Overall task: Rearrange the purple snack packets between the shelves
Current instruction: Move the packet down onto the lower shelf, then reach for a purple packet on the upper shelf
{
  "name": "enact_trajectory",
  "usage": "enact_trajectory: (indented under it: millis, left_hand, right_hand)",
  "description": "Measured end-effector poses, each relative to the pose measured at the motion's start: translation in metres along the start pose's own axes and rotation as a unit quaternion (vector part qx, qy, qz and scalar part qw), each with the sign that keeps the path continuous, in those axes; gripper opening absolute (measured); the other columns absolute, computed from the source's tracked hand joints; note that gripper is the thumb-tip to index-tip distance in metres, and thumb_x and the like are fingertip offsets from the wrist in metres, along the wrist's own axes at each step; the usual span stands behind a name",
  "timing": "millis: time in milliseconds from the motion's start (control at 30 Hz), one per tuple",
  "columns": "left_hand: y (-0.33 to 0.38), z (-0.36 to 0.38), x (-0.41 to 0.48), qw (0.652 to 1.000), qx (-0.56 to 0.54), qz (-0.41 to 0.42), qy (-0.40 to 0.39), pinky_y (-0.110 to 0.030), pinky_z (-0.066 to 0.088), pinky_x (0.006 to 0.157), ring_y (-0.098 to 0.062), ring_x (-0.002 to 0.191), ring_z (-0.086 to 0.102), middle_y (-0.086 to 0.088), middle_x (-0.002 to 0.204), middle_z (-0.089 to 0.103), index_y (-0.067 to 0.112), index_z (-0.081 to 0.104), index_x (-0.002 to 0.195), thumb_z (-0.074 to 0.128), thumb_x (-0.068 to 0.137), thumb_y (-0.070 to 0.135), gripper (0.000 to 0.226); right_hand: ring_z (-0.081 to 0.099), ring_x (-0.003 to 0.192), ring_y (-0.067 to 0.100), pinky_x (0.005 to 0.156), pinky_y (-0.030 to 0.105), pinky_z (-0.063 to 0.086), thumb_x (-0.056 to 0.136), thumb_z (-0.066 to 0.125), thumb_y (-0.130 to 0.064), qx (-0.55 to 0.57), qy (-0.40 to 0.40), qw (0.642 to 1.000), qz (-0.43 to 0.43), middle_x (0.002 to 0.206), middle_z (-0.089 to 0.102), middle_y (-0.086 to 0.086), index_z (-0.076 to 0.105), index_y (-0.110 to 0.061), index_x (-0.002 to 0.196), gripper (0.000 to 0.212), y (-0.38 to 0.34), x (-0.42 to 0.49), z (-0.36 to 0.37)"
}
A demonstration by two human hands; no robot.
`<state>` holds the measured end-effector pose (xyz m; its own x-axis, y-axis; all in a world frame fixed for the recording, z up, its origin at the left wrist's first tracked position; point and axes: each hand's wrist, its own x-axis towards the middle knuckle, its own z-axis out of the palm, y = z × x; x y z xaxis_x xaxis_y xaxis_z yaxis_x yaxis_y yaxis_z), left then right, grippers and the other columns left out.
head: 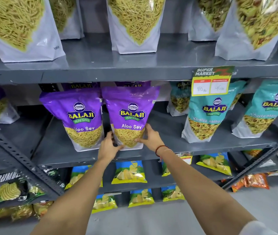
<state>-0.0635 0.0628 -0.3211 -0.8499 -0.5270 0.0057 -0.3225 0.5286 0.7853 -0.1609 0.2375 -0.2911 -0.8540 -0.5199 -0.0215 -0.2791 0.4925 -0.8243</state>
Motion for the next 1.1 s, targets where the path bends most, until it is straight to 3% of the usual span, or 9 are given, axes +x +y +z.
enact_trajectory:
  millis: [200, 333, 400, 533, 667, 833, 967, 1033, 1100]
  left_hand:
    - [0.004, -0.014, 0.002, 0.998, 0.057, -0.012, -0.03, -0.045, 0.051, 0.088, -0.035, 0.105, 0.063, -0.021, 0.112, 0.068, 0.003, 0.054, 0.113, 0.077, 0.07, 0.015, 0.051]
    - [0.02, -0.041, -0.005, 0.992, 0.103, 0.006, -0.073, -0.035, 0.046, 0.09, -0.031, 0.111, 0.06, -0.017, 0.12, 0.066, 0.005, 0.061, 0.116, 0.074, 0.074, 0.019, 0.046]
    - [0.038, -0.062, -0.009, 0.992, 0.093, 0.032, -0.078, -0.031, 0.044, 0.09, -0.028, 0.111, 0.06, -0.015, 0.121, 0.065, 0.007, 0.061, 0.115, 0.074, 0.075, 0.018, 0.044]
    - [0.094, -0.112, -0.022, 0.987, 0.072, 0.13, -0.057, -0.031, 0.043, 0.095, -0.024, 0.11, 0.059, -0.013, 0.121, 0.065, 0.008, 0.06, 0.117, 0.072, 0.076, 0.01, 0.043]
    - [0.163, -0.155, -0.044, 0.97, 0.04, 0.241, -0.013, -0.025, 0.047, 0.084, -0.01, 0.099, 0.06, 0.002, 0.111, 0.066, 0.02, 0.061, 0.116, 0.072, 0.077, 0.013, 0.041]
    - [0.233, -0.179, -0.059, 0.932, -0.086, 0.347, 0.056, -0.012, 0.051, 0.07, 0.002, 0.083, 0.064, 0.006, 0.09, 0.07, 0.023, 0.067, 0.096, 0.069, 0.079, 0.014, 0.019]
    - [0.262, -0.186, -0.025, 0.916, -0.122, 0.352, 0.152, -0.016, 0.047, 0.075, -0.008, 0.091, 0.064, 0.001, 0.103, 0.067, 0.017, 0.061, 0.107, 0.069, 0.078, 0.016, 0.03]
    - [0.268, -0.186, 0.005, 0.933, -0.099, 0.31, 0.154, -0.026, 0.045, 0.085, -0.017, 0.103, 0.06, -0.005, 0.119, 0.061, 0.013, 0.051, 0.122, 0.071, 0.076, 0.016, 0.051]
    - [0.267, -0.184, 0.032, 0.963, -0.062, 0.239, 0.106, -0.034, 0.044, 0.095, -0.023, 0.114, 0.054, -0.009, 0.132, 0.054, 0.012, 0.04, 0.132, 0.074, 0.073, 0.021, 0.068]
  right_hand:
    - [0.055, 0.118, 0.044, 0.095, 0.046, 0.047, 0.081, 0.074, -0.025, -0.069, -0.014, 0.996, 0.057, 0.129, 0.056, 0.026, 0.032, -0.005, 0.136, 0.072, -0.016, -0.009, 0.005]
    - [0.056, 0.113, 0.042, 0.086, 0.042, 0.049, 0.081, 0.071, -0.025, -0.102, 0.049, 0.992, 0.061, 0.122, 0.059, 0.026, 0.047, -0.002, 0.124, 0.054, -0.035, -0.031, 0.001]
    - [0.059, 0.11, 0.037, 0.081, 0.037, 0.048, 0.082, 0.07, -0.026, -0.116, 0.065, 0.991, 0.025, 0.116, 0.064, 0.02, 0.059, -0.005, 0.112, 0.039, -0.053, -0.041, -0.009]
    - [0.062, 0.102, 0.032, 0.085, 0.035, 0.047, 0.082, 0.07, -0.027, -0.101, 0.146, 0.981, -0.081, 0.108, 0.068, 0.016, 0.066, -0.007, 0.109, 0.034, -0.109, -0.063, -0.045]
    - [0.065, 0.093, 0.024, 0.083, 0.027, 0.046, 0.082, 0.071, -0.02, -0.042, 0.245, 0.943, -0.221, 0.101, 0.072, 0.012, 0.069, -0.005, 0.101, 0.024, -0.179, -0.085, -0.091]
    - [0.066, 0.084, 0.022, 0.078, 0.027, 0.052, 0.081, 0.071, -0.013, 0.038, 0.296, 0.901, -0.315, 0.094, 0.071, 0.012, 0.068, -0.002, 0.096, 0.018, -0.233, -0.081, -0.141]
    - [0.061, 0.086, 0.02, 0.085, 0.029, 0.051, 0.081, 0.074, -0.024, 0.071, 0.308, 0.913, -0.258, 0.094, 0.064, 0.007, 0.06, -0.003, 0.112, 0.04, -0.246, -0.038, -0.172]
    - [0.058, 0.106, 0.027, 0.099, 0.038, 0.047, 0.077, 0.076, -0.033, 0.054, 0.287, 0.937, -0.194, 0.117, 0.06, 0.017, 0.045, -0.004, 0.131, 0.068, -0.242, -0.015, -0.178]
    - [0.041, 0.133, 0.032, 0.111, 0.04, 0.035, 0.072, 0.08, -0.039, 0.03, 0.231, 0.964, -0.129, 0.146, 0.039, 0.02, 0.024, -0.007, 0.145, 0.098, -0.236, 0.004, -0.178]
